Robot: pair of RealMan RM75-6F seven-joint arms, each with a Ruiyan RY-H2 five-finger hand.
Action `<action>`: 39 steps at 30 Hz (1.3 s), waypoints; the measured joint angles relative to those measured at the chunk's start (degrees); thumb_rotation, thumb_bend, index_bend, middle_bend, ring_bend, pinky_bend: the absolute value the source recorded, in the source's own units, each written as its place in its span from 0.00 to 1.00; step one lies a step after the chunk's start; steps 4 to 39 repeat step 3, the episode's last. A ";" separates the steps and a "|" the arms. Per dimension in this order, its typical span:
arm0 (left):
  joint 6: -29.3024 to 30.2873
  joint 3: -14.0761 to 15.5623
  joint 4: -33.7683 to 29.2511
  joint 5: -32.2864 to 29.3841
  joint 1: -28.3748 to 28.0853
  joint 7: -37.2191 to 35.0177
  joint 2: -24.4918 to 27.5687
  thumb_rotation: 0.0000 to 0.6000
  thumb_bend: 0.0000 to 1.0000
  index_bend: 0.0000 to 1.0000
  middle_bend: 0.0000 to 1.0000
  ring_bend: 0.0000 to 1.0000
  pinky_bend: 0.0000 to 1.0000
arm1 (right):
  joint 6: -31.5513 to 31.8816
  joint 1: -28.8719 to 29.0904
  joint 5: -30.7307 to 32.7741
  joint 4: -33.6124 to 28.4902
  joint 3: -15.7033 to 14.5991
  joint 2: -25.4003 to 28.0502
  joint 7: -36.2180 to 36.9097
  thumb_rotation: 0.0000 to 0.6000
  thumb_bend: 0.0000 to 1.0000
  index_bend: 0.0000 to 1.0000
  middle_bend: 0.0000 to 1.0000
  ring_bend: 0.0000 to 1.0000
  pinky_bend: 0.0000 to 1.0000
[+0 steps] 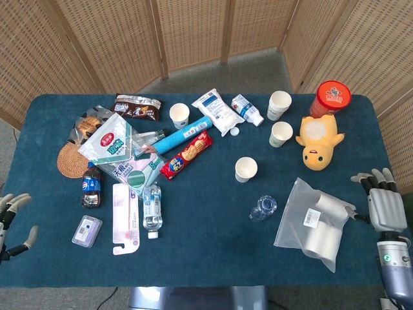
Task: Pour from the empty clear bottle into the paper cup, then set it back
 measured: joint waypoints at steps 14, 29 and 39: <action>-0.05 -0.02 -0.35 0.27 -0.03 0.48 -0.02 0.55 0.49 0.14 0.16 0.05 0.00 | 0.10 -0.50 -0.25 -0.81 0.14 0.14 -0.32 1.00 0.21 0.28 0.26 0.09 0.00; -0.05 -0.02 -0.35 0.27 -0.03 0.48 -0.02 0.55 0.49 0.14 0.16 0.05 0.00 | 0.10 -0.50 -0.25 -0.81 0.14 0.14 -0.32 1.00 0.21 0.28 0.26 0.09 0.00; -0.05 -0.02 -0.35 0.27 -0.03 0.48 -0.02 0.55 0.49 0.14 0.16 0.05 0.00 | 0.10 -0.50 -0.25 -0.81 0.14 0.14 -0.32 1.00 0.21 0.28 0.26 0.09 0.00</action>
